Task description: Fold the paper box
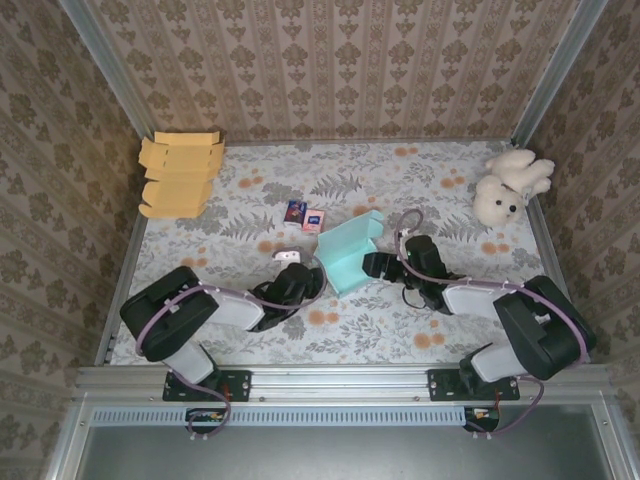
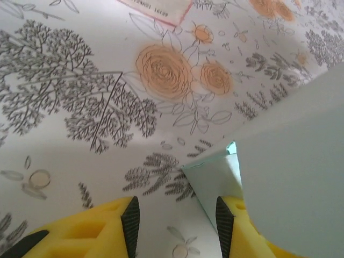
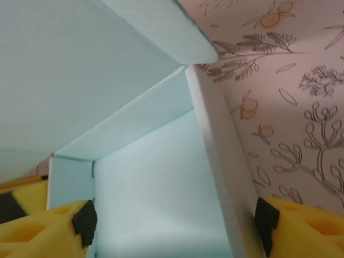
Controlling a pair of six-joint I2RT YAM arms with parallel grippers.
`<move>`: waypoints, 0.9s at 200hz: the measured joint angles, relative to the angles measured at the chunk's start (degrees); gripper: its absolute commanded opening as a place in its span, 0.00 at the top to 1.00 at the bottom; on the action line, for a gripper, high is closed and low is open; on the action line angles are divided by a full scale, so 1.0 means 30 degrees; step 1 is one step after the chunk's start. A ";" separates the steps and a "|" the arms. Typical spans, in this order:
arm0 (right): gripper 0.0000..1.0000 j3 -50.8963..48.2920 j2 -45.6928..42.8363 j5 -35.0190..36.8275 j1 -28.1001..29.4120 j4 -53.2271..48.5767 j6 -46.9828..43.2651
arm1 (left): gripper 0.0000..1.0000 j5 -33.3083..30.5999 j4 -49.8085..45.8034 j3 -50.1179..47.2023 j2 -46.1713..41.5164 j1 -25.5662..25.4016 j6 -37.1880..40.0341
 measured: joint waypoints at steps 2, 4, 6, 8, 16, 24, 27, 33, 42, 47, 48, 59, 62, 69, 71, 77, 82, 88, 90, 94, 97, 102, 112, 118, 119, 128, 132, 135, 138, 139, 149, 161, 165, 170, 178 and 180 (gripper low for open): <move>0.20 -0.0087 -0.0124 0.0066 0.0066 0.0029 0.0058 | 0.56 0.0022 -0.0036 0.0051 0.0029 0.0036 0.0007; 0.20 -0.0175 -0.0248 0.0131 0.0131 0.0036 0.0102 | 0.56 0.0051 -0.0044 0.0138 0.0087 0.0095 0.0007; 0.20 -0.0270 -0.0386 0.0255 0.0226 0.0044 0.0160 | 0.56 0.0066 -0.0102 0.0240 0.0160 0.0168 0.0007; 0.20 -0.0328 -0.0466 0.0328 0.0277 0.0058 0.0204 | 0.56 0.0073 -0.0153 0.0328 0.0219 0.0226 0.0007; 0.20 -0.0656 -0.0954 0.0809 0.0663 0.0087 0.0437 | 0.57 0.0138 -0.0277 0.0648 0.0444 0.0474 0.0044; 0.19 -0.0903 -0.1355 0.1260 0.1086 0.0087 0.0597 | 0.57 0.0189 -0.0350 0.0925 0.0678 0.0750 0.0080; 0.19 -0.1005 -0.1523 0.1486 0.1304 0.0087 0.0685 | 0.57 0.0197 -0.0357 0.1013 0.0758 0.0867 0.0080; 0.19 -0.1151 -0.1792 0.1792 0.1654 0.0080 0.0831 | 0.57 0.0204 -0.0379 0.1166 0.0896 0.1078 0.0080; 0.19 -0.1311 -0.2157 0.2273 0.2178 0.0073 0.0998 | 0.58 0.0211 -0.0372 0.1377 0.1107 0.1362 0.0087; 0.19 -0.1362 -0.2339 0.2470 0.2419 0.0051 0.1078 | 0.58 0.0226 -0.0350 0.1472 0.1195 0.1494 0.0087; 0.19 -0.1370 -0.2375 0.2528 0.2477 0.0044 0.1086 | 0.58 0.0226 -0.0350 0.1486 0.1224 0.1523 0.0087; 0.19 -0.1377 -0.2696 0.2922 0.2820 0.0015 0.1275 | 0.58 0.0270 -0.0226 0.1574 0.1355 0.1705 0.0087; 0.19 -0.1377 -0.2805 0.3045 0.2878 0.0015 0.1319 | 0.58 0.0270 -0.0219 0.1581 0.1370 0.1727 0.0087; 0.19 -0.1377 -0.2980 0.3300 0.2951 -0.0007 0.1392 | 0.58 0.0284 -0.0189 0.1588 0.1377 0.1770 0.0117; 0.19 -0.1384 -0.3031 0.3351 0.2965 -0.0007 0.1413 | 0.58 0.0284 -0.0197 0.1588 0.1377 0.1778 0.0138; 0.19 -0.1377 -0.3191 0.3534 0.2987 -0.0044 0.1450 | 0.58 0.0284 -0.0197 0.1588 0.1377 0.1785 0.0153; 0.18 -0.1377 -0.3300 0.3723 0.2994 -0.0095 0.1479 | 0.58 0.0284 -0.0197 0.1588 0.1377 0.1785 0.0204; 0.19 -0.1384 -0.3417 0.3869 0.3009 -0.0117 0.1508 | 0.58 0.0277 -0.0219 0.1588 0.1377 0.1785 0.0248; 0.18 -0.1384 -0.3461 0.3912 0.3024 -0.0124 0.1530 | 0.58 0.0277 -0.0226 0.1588 0.1377 0.1785 0.0262; 0.18 -0.1392 -0.3541 0.4029 0.3031 -0.0131 0.1559 | 0.58 0.0277 -0.0233 0.1588 0.1377 0.1785 0.0299; 0.18 -0.1399 -0.3585 0.4087 0.3038 -0.0131 0.1566 | 0.58 0.0270 -0.0240 0.1588 0.1377 0.1785 0.0321; 0.18 -0.1428 -0.3694 0.4248 0.3067 -0.0146 0.1588 | 0.58 0.0270 -0.0240 0.1588 0.1377 0.1785 0.0386; 0.18 -0.1464 -0.3854 0.4473 0.3075 -0.0277 0.1647 | 0.58 0.0262 -0.0262 0.1588 0.1362 0.1800 0.0474; 0.18 -0.1472 -0.3934 0.4648 0.3075 -0.0408 0.1712 | 0.58 0.0262 -0.0306 0.1588 0.1341 0.1800 0.0510; 0.18 -0.1472 -0.3942 0.4663 0.3075 -0.0430 0.1712 | 0.58 0.0262 -0.0313 0.1588 0.1326 0.1800 0.0517; 0.18 -0.1472 -0.4051 0.4903 0.3075 -0.0692 0.1778 | 0.58 0.0262 -0.0452 0.1537 0.1217 0.1800 0.0605; 0.18 -0.1494 -0.4109 0.5005 0.3075 -0.0816 0.1785 | 0.58 0.0255 -0.0532 0.1494 0.1129 0.1800 0.0612; 0.18 -0.1515 -0.4146 0.5064 0.3075 -0.0889 0.1807 | 0.58 0.0248 -0.0605 0.1435 0.1049 0.1800 0.0648; 0.18 -0.1552 -0.4211 0.5158 0.3075 -0.0998 0.1836 | 0.58 0.0226 -0.0699 0.1370 0.0954 0.1800 0.0648; 0.18 -0.1559 -0.4226 0.5173 0.3075 -0.1027 0.1836 | 0.58 0.0219 -0.0729 0.1348 0.0918 0.1800 0.0656; 0.18 -0.1654 -0.4437 0.5377 0.3075 -0.1362 0.1843 | 0.58 0.0146 -0.1151 0.1078 0.0452 0.1800 0.0736; 0.18 -0.1734 -0.4874 0.5581 0.3067 -0.1982 0.1836 | 0.58 0.0036 -0.1705 0.0656 -0.0379 0.1800 0.0889; 0.18 -0.1749 -0.5085 0.5661 0.3075 -0.2222 0.1836 | 0.58 -0.0022 -0.1851 0.0488 -0.0721 0.1800 0.0940; 0.18 -0.1763 -0.5391 0.5763 0.3075 -0.2535 0.1829 | 0.58 -0.0051 -0.2084 0.0321 -0.1158 0.1800 0.1056; 0.18 -0.1807 -0.6127 0.5909 0.3075 -0.3126 0.1763 | 0.57 -0.0124 -0.2506 0.0087 -0.1931 0.1800 0.1319; 0.18 -0.1807 -0.6382 0.5952 0.3075 -0.3300 0.1756 | 0.57 -0.0138 -0.2616 0.0036 -0.2193 0.1800 0.1450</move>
